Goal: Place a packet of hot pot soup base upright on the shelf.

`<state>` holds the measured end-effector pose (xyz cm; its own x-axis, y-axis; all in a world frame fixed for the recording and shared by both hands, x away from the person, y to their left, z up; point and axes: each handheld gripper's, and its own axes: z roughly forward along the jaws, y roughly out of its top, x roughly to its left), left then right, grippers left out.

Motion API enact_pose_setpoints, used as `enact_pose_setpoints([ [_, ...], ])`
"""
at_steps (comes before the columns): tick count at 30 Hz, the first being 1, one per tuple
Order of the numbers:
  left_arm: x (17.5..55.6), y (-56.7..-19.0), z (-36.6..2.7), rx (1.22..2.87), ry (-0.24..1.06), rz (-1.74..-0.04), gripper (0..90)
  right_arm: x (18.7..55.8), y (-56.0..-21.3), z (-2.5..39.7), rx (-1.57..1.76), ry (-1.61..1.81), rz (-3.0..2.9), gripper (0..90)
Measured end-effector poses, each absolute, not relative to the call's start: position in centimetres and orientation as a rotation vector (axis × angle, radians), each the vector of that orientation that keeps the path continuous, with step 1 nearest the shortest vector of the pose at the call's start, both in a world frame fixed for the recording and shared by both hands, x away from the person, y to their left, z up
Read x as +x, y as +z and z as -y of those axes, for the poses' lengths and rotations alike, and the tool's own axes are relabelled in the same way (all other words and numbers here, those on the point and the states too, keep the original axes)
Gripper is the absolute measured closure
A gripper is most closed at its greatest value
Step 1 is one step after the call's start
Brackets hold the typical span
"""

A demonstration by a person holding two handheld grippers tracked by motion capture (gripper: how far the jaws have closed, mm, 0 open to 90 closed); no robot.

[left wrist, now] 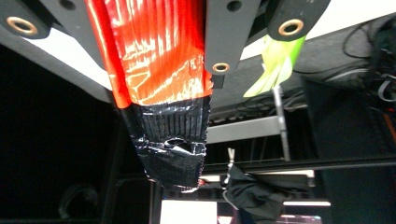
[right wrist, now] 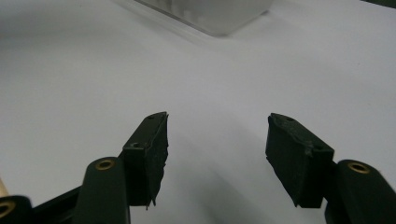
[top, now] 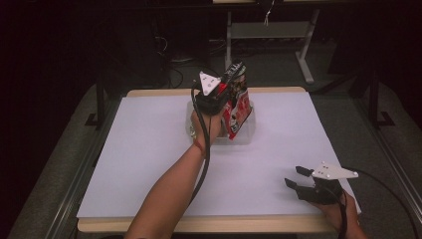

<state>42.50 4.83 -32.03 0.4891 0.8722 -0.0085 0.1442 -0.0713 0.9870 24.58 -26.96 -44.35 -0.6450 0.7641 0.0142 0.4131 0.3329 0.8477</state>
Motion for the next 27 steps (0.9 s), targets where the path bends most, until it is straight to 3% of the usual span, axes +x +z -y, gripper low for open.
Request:
enact_pose_setpoints([
  [10,42.5,-33.2,-3.2,1.55,0.833,-0.822,76.6,24.6,-44.4,27.0,1.045,1.24,-2.216,38.8],
  [17,42.4,-33.5,-2.7,1.592,0.823,-0.759,75.8,24.6,-44.5,26.9,1.041,1.236,-2.223,38.8],
  [27,43.0,-36.2,-2.9,1.633,0.768,-0.796,73.9,24.6,-44.5,26.7,1.033,1.233,-2.233,38.9],
])
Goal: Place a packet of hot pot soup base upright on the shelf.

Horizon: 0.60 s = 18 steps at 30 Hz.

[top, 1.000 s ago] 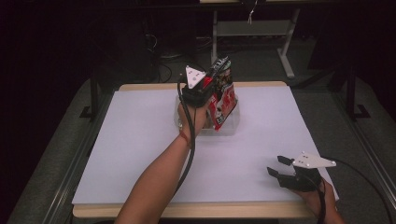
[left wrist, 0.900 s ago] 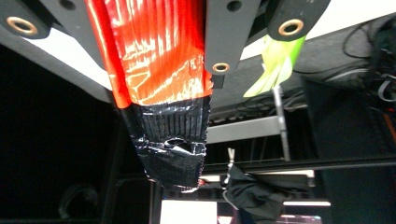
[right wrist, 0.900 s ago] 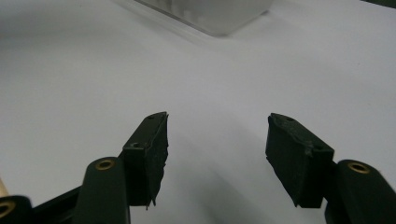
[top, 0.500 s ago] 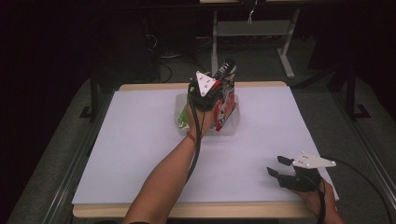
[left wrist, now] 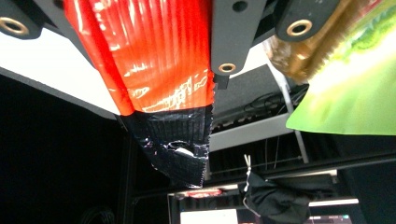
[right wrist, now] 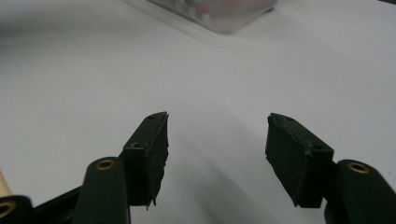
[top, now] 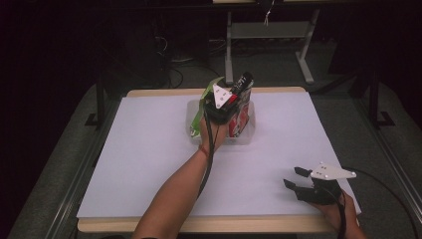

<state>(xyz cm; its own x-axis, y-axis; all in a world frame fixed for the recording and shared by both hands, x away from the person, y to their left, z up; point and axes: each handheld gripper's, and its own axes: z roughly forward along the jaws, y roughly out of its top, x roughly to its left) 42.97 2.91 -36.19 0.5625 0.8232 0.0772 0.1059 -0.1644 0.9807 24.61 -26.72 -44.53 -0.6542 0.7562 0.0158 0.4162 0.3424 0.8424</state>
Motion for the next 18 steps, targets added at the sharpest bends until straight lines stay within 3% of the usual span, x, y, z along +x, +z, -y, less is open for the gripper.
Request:
enact_pose_setpoints([
  [18,42.8,-37.1,-3.8,1.686,0.74,-0.774,73.2,24.7,-44.8,26.3,1.022,1.216,-2.255,39.1],
])
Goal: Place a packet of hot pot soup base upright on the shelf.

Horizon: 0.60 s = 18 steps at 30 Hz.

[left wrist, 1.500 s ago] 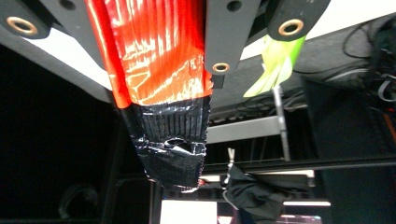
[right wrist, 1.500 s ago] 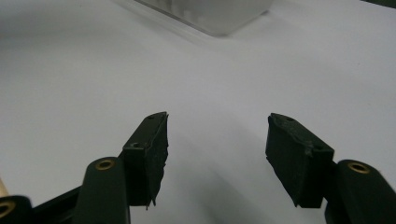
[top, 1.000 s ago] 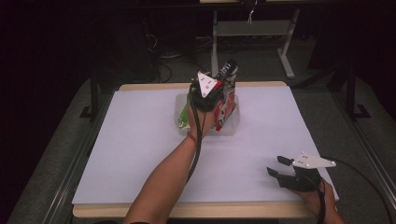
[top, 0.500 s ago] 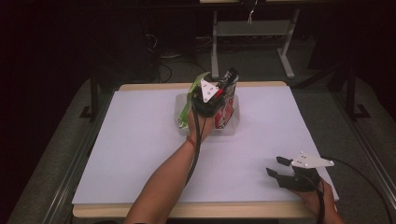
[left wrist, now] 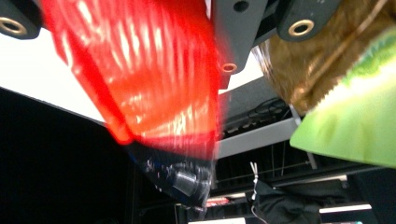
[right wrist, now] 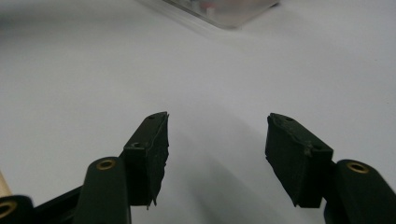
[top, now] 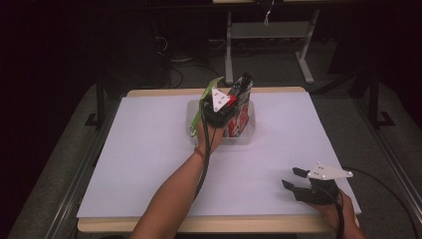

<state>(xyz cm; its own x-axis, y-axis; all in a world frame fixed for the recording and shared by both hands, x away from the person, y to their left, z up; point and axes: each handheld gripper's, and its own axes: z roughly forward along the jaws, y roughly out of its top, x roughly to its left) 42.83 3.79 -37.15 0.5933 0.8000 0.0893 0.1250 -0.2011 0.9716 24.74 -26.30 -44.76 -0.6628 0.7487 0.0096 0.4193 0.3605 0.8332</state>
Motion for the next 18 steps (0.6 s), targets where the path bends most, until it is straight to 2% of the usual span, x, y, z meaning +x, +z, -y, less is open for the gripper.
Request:
enact_pose_setpoints([
  [18,42.63,-37.52,-4.17,1.745,0.733,-0.746,69.4,24.72,-44.72,26.2,1.016,1.209,-2.251,39.7],
])
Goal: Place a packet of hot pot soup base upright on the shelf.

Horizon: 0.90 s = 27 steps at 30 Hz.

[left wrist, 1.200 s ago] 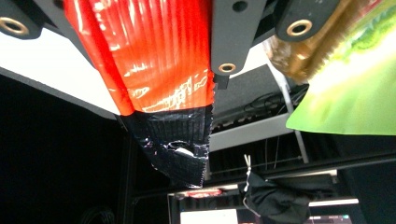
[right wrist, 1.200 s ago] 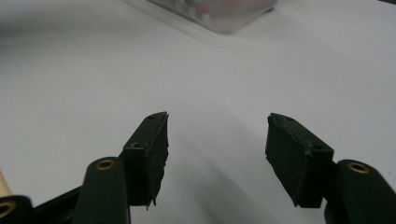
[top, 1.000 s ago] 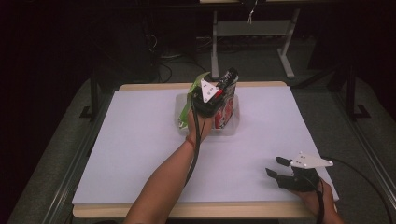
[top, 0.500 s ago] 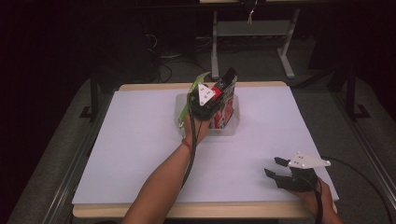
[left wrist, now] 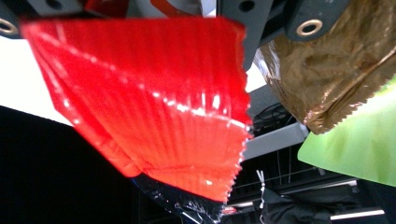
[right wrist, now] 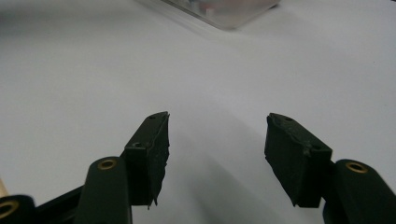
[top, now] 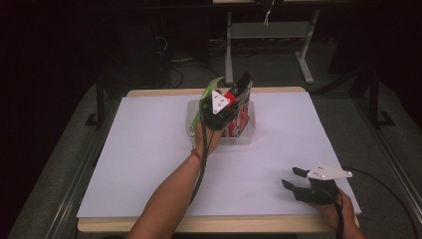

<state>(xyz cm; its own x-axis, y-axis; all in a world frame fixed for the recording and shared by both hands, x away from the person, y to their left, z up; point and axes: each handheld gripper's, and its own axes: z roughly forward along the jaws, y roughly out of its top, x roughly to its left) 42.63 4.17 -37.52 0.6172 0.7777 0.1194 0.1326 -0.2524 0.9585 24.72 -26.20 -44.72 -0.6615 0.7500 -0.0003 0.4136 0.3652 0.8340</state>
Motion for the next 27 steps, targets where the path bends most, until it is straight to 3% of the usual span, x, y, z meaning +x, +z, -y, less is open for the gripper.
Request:
enact_pose_setpoints([
  [15,42.1,-37.1,-4.5,1.792,0.72,-0.724,66.3,24.1,-44.3,25.6,0.927,1.192,-2.228,38.7],
  [27,40.9,-36.3,-5.4,1.805,0.696,-0.688,59.0,24.0,-44.1,25.7,0.917,1.201,-2.195,38.2],
])
